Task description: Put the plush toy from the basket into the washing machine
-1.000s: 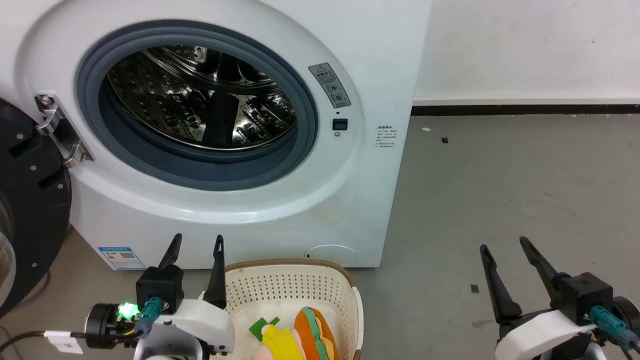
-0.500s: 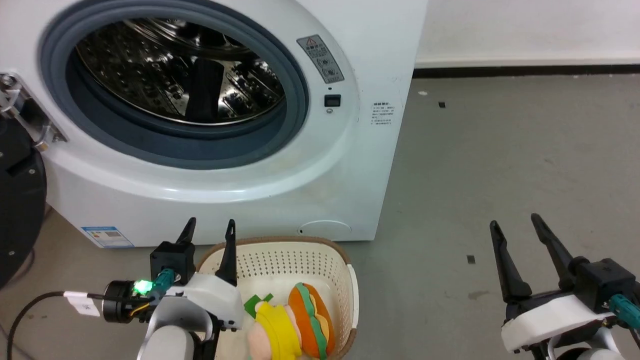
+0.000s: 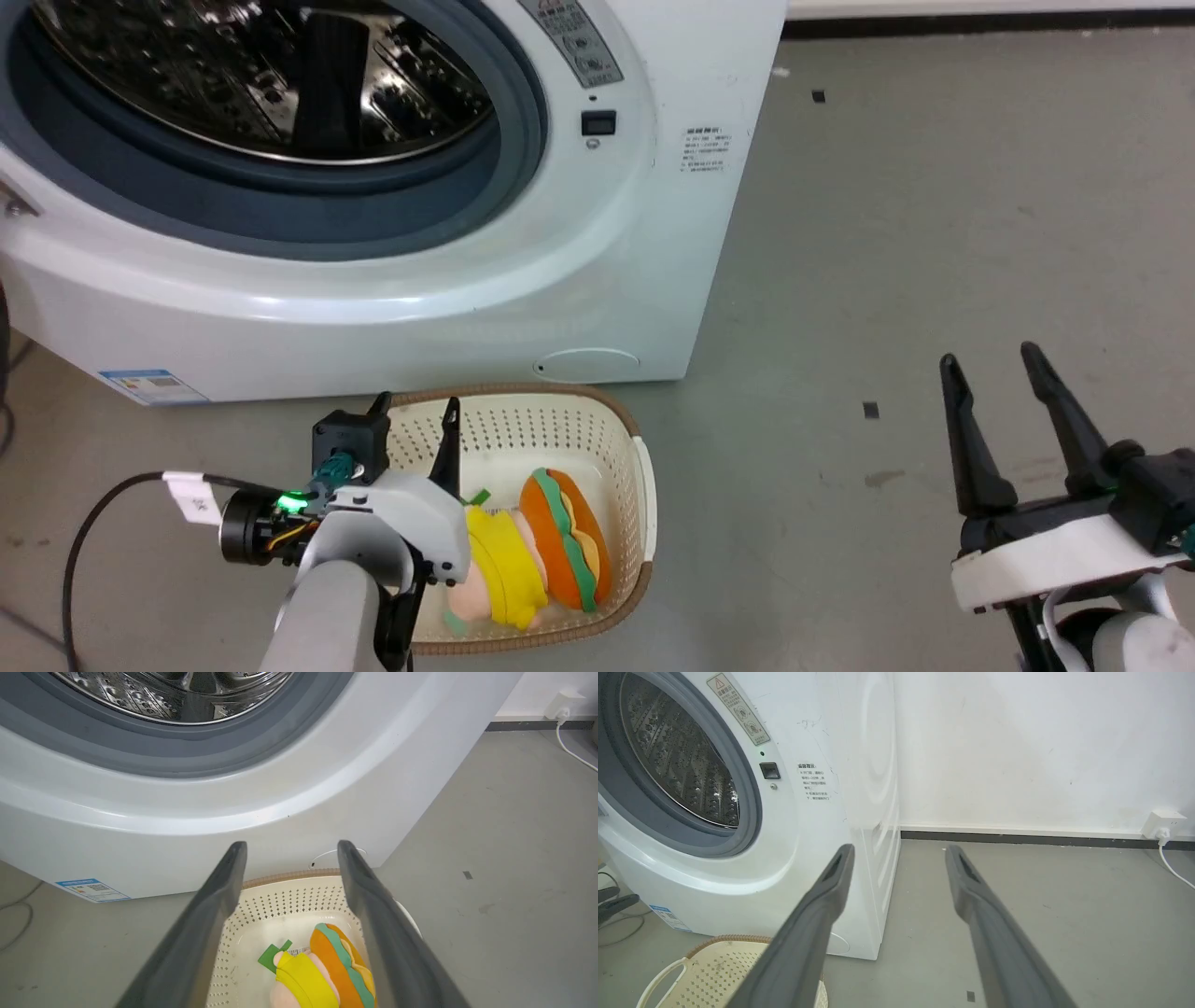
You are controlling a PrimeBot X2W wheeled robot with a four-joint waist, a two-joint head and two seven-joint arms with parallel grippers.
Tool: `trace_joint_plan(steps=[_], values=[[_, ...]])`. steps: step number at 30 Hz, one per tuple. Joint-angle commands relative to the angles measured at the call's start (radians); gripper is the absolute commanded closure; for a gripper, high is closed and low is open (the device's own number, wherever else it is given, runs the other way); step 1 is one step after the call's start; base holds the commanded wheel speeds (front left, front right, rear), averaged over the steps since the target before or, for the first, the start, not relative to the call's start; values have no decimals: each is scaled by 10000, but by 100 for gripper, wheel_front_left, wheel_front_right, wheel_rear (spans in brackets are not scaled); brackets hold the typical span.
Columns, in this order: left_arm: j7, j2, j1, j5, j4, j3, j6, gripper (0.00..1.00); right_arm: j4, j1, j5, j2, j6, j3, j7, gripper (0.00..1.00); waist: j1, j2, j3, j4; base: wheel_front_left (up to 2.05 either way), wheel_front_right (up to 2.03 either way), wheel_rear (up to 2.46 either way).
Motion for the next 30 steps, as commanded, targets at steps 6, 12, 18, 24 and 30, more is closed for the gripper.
trace_joint_plan(steps=[6, 12, 18, 24, 30], values=[[227, 139, -795, -121, 831, -243, -1, 0, -237, -457, 321, -3, -2, -141, -198, 0, -1, 0, 829, -196, 0, 0, 0], [409, 228, -1376, -184, 1464, -434, -17, 0, -382, -728, 537, -3, -2, -197, -323, 0, -1, 0, 1527, -358, 0, 0, 0], [714, 356, -1902, -178, 2087, -715, -92, 0, -530, -965, 779, -3, -3, -265, -448, 0, -1, 0, 2188, -536, 0, 0, 0], [823, 474, -2418, -156, 2604, -969, -130, 0, -675, -1176, 932, -3, -3, -332, -553, 0, -1, 0, 2755, -652, 0, 0, 0], [1063, 578, -2971, -237, 3223, -1188, -173, 0, -837, -1390, 1090, -3, -4, -415, -678, 0, -1, 0, 3421, -787, 0, 0, 0]])
